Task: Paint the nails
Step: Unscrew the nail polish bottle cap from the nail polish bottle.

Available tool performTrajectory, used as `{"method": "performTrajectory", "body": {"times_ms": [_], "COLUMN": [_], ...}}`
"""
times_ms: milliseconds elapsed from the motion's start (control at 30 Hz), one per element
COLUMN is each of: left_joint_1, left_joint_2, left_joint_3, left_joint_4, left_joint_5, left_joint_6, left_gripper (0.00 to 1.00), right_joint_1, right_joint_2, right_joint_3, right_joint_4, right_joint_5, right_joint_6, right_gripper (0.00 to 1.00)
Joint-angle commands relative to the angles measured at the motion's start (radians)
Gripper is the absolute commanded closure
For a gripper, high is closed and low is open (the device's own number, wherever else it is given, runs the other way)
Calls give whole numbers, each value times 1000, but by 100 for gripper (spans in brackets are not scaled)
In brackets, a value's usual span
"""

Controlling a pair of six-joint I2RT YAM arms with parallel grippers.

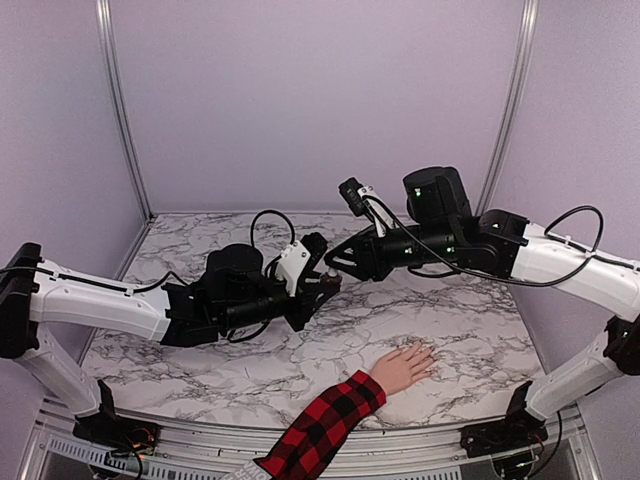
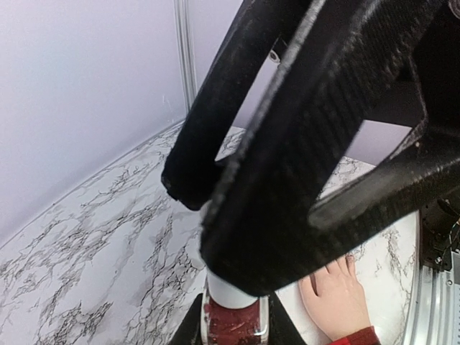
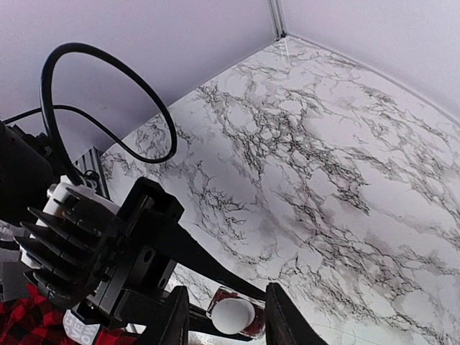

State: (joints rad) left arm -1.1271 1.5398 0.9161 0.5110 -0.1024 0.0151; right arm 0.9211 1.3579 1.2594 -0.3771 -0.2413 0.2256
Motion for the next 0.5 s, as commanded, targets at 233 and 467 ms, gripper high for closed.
{"method": "performTrajectory", "body": {"times_ms": [233, 467], "left_joint_1": [-7, -8], "left_joint_2": [20, 10], "left_joint_3": [36, 33], "left_joint_4": [31, 30], "left_joint_5": [-111, -103], "left_joint_6": [-5, -7], "left_gripper": [100, 100], "right_joint_1": [1, 0], "right_joint_2": [32, 51], "right_joint_3": [-15, -17], "right_joint_4": [43, 67], "right_joint_5": [14, -6], "right_joint_6": [63, 67], "right_gripper": [69, 78]}}
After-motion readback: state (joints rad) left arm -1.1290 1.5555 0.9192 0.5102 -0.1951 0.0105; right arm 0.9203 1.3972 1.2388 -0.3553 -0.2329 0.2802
